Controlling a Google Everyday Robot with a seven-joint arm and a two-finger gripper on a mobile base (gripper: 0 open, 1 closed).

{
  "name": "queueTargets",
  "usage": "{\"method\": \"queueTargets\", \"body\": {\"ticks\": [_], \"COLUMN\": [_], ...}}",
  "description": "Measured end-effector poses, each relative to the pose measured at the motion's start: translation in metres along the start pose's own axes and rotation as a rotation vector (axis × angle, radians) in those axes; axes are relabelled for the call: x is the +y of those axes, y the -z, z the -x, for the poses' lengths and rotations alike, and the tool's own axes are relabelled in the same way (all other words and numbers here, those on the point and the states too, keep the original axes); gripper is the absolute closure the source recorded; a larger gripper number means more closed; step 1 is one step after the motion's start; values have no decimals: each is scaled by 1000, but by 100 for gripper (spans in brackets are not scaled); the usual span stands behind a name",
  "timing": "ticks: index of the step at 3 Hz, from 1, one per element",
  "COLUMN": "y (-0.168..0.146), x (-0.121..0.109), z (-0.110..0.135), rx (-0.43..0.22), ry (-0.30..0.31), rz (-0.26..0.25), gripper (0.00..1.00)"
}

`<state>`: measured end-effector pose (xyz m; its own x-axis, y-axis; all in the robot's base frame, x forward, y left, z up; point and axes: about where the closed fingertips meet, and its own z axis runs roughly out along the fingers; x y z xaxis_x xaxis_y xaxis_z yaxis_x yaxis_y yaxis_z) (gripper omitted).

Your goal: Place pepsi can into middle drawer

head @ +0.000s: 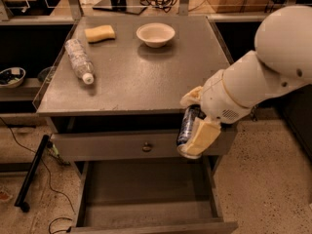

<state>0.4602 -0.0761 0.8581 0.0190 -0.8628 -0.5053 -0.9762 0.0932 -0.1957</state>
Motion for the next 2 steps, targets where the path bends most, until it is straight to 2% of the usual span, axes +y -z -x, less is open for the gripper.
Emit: {"method": "queueTargets", "body": {"ticks": [1,2], "y": [-21,-22], "x": [34,34], "z": [-21,-21], "rx": [-9,-9], "ry": [-21,-21], "rz": [41,41], "gripper": [100,100]}}
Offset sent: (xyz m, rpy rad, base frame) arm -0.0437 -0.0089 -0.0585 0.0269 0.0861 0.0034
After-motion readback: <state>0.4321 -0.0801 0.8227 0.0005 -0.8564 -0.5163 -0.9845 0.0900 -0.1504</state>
